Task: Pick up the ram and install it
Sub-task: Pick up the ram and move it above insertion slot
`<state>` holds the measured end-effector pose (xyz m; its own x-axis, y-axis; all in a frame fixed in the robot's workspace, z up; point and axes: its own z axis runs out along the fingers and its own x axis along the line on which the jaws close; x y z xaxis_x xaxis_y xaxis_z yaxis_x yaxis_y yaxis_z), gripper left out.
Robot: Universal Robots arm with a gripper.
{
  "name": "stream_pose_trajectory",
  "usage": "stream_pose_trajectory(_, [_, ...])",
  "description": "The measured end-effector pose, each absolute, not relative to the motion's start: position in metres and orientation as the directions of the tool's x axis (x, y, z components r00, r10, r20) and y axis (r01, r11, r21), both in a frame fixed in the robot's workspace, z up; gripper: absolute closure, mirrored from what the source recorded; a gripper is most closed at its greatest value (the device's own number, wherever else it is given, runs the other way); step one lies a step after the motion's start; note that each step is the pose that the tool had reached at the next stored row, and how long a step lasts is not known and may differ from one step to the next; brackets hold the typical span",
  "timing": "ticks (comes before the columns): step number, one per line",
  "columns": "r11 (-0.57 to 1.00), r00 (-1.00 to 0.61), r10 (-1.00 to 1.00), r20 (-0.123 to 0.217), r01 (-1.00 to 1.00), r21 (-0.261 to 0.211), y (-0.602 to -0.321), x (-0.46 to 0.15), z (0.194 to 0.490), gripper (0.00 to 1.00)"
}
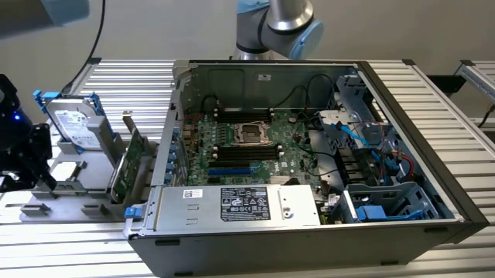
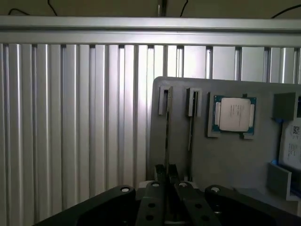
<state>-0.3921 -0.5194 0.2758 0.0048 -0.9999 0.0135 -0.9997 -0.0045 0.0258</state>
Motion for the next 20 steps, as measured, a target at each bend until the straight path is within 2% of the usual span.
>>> stream_pose_trajectory(20, [-0.011,0.012,-1.0,0.009,-0.999,0.035,-0.519,-0.322,0.367,0.86])
